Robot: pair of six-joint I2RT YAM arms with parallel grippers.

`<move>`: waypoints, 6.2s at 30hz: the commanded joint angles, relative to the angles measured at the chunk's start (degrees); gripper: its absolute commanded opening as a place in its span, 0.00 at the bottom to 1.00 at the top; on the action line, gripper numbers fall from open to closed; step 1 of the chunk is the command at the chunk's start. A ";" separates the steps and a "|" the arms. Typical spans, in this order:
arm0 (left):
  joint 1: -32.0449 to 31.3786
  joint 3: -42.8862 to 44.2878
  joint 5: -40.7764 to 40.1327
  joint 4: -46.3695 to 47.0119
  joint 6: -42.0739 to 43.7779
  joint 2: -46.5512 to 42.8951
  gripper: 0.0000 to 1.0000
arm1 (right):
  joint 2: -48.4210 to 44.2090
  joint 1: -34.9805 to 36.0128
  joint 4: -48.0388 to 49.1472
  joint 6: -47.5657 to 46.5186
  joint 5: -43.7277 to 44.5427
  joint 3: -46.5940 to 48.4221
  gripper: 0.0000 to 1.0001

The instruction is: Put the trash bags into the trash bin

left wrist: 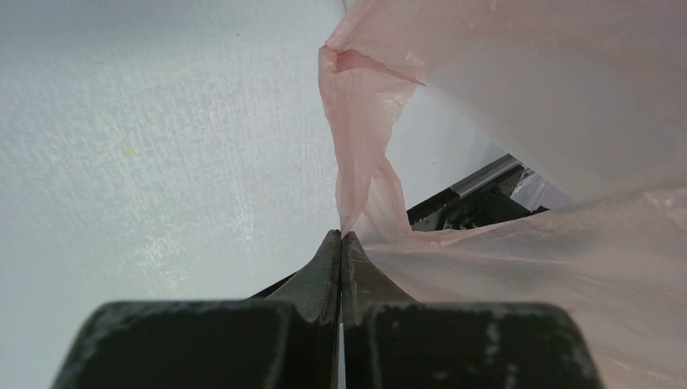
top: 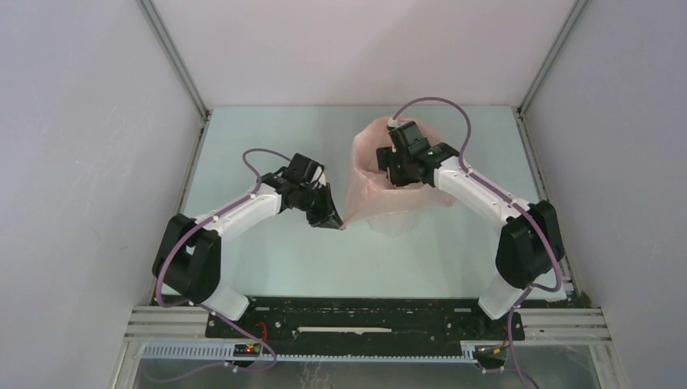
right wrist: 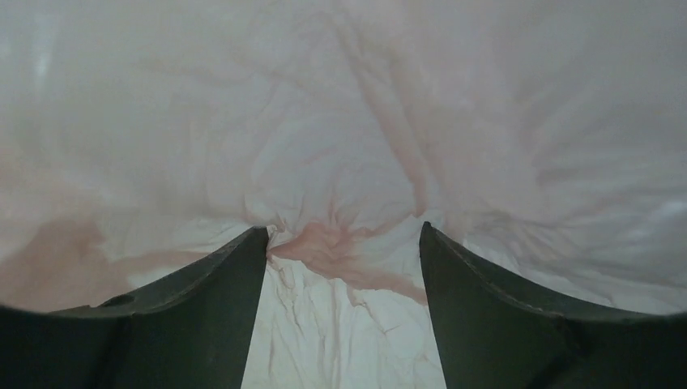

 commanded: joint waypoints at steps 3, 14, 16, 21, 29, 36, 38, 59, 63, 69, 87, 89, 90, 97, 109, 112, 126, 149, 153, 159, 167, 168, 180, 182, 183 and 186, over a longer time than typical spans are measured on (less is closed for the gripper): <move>-0.62 5.70 -0.31 -0.33 0.40 -2.79 0.00 | 2.83 3.51 7.26 1.77 4.56 -5.02 0.78; -0.71 6.68 -0.62 -0.13 0.27 -2.44 0.01 | 8.15 4.50 11.08 1.23 0.82 -9.65 0.80; -0.78 6.51 -0.22 0.33 0.14 -1.72 0.01 | 9.52 4.21 10.87 0.34 -0.31 -9.57 0.80; -1.30 6.12 0.66 1.23 -0.18 -0.30 0.01 | 13.21 2.70 9.92 -0.04 -3.82 -9.61 0.81; -1.76 5.75 1.43 1.51 -0.01 0.73 0.01 | 8.44 3.46 4.73 0.50 -4.97 -5.56 0.81; -2.17 5.73 1.63 1.49 0.44 1.51 0.01 | 1.13 4.23 -4.91 3.89 -5.00 3.29 0.82; -2.28 5.63 1.59 1.52 0.68 1.75 0.01 | -0.44 4.09 -6.24 4.34 -4.77 4.85 0.82; -3.23 6.33 -1.30 -0.05 4.66 7.34 0.00 | -1.54 -0.79 -8.13 -0.95 -12.94 6.74 0.79; -3.27 8.87 -2.08 -2.87 5.73 4.52 0.06 | -4.47 -1.90 -10.01 -0.91 -14.18 8.11 0.80; -3.13 11.51 -6.22 -8.24 8.43 -2.70 0.35 | -6.89 -2.80 -12.48 1.50 -15.88 11.15 0.80; -2.26 12.75 -4.90 0.38 5.75 -26.73 0.85 | -4.64 -1.75 -10.53 1.74 -14.15 6.76 0.77; -2.38 16.23 -7.05 0.33 3.42 -25.41 0.86 | -4.44 -1.84 -11.54 1.68 -13.85 6.88 0.76; -2.39 18.14 -9.06 -0.35 2.09 -24.58 0.86 | -4.47 -1.80 -11.63 1.72 -13.77 6.92 0.76; -2.56 30.95 -10.75 6.69 0.67 -16.58 0.81 | -4.95 -1.52 -12.45 1.83 -13.43 8.32 0.76; -6.40 34.06 -15.89 -4.39 6.49 -3.19 0.43 | -7.96 -3.22 -12.63 4.89 -17.24 12.11 0.72; -6.76 34.39 -18.20 -6.52 10.10 -2.19 0.43 | -8.84 -4.34 -12.30 6.16 -19.90 12.87 0.72; -11.49 47.27 -21.89 -15.51 15.11 1.81 0.51 | -6.15 -0.56 -12.02 12.61 -7.78 13.68 0.73; -15.97 43.43 -10.42 -10.48 13.28 -0.33 0.50 | -9.07 -0.85 -16.10 13.55 -11.27 18.77 0.72; -16.03 42.21 -13.30 -12.08 14.16 1.82 0.45 | -9.31 -1.23 -17.24 13.59 -12.02 20.73 0.72; -15.99 44.74 -15.60 -15.40 16.12 4.15 0.44 | -11.48 -4.36 -18.98 10.79 -15.83 21.70 0.73; -15.68 51.54 -15.96 -19.12 17.28 3.73 0.50 | -15.64 -8.34 -15.54 8.13 -26.65 23.49 0.75; -15.50 52.91 -15.61 -19.78 17.07 3.66 0.53 | -15.88 -8.24 -15.16 8.17 -27.22 23.71 0.74; -5.48 45.92 -14.17 -16.34 9.25 -6.64 0.64 | -21.85 2.55 -8.06 7.56 -19.28 8.03 0.62; -4.16 41.28 -12.56 -14.20 6.91 -8.23 0.66 | -21.98 2.81 -6.66 7.62 -14.96 4.53 0.56; -3.85 39.49 -11.97 -13.15 5.96 -9.06 0.66 | -21.65 2.80 -6.72 7.72 -12.84 3.41 0.53; -3.71 35.04 -11.40 -10.23 3.90 -10.54 0.68 | -19.99 2.68 -7.26 7.00 -8.19 2.23 0.45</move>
